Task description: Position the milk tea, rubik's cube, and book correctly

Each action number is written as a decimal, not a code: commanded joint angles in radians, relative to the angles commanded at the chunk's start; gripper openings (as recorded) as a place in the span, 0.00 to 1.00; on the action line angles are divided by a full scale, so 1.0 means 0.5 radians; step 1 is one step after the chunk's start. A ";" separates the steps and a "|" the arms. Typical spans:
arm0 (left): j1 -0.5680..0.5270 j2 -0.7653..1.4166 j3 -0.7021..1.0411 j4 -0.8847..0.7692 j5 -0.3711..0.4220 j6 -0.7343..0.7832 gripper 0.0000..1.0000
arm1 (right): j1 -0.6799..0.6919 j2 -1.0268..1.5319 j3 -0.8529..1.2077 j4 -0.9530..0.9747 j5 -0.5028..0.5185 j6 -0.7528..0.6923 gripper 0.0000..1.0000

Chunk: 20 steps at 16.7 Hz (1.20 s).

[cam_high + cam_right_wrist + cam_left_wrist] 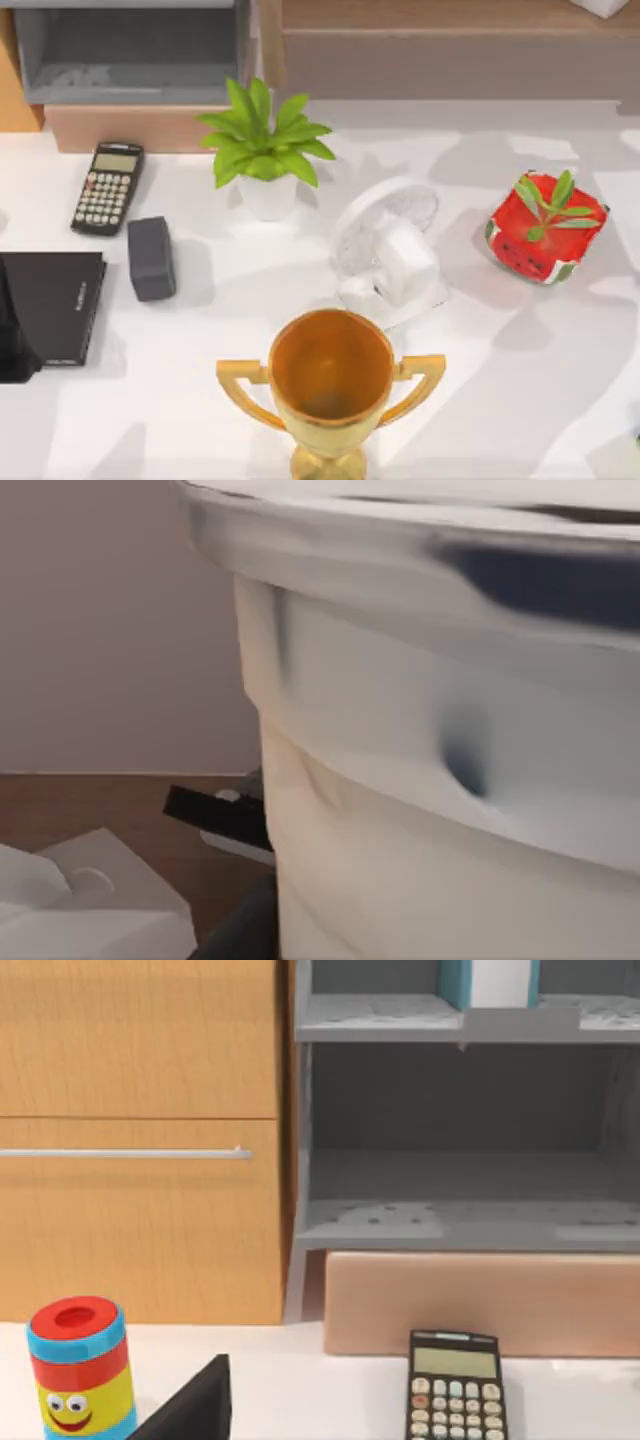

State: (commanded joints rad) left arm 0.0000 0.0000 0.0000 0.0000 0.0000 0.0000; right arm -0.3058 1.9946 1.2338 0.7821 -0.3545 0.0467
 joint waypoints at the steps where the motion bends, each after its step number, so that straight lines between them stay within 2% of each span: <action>1: 0.000 0.000 0.000 0.000 0.000 0.000 1.00 | -0.014 -0.051 -0.063 0.015 -0.013 -0.005 0.00; 6: 0.000 0.000 0.000 0.000 0.000 0.000 1.00 | -0.160 -0.267 -0.309 0.020 -0.004 -0.074 0.00; 13: 0.000 0.000 0.000 0.000 0.000 0.000 1.00 | -0.189 -0.264 -0.338 0.050 -0.004 -0.071 0.00; 20: 0.000 0.000 0.000 0.000 0.000 0.000 1.00 | -0.384 -0.022 -0.600 0.535 -0.086 -0.059 0.00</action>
State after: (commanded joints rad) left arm 0.0000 0.0000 0.0000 0.0000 0.0000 0.0000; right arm -0.4979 1.9836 0.9336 1.0498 -0.3976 0.0170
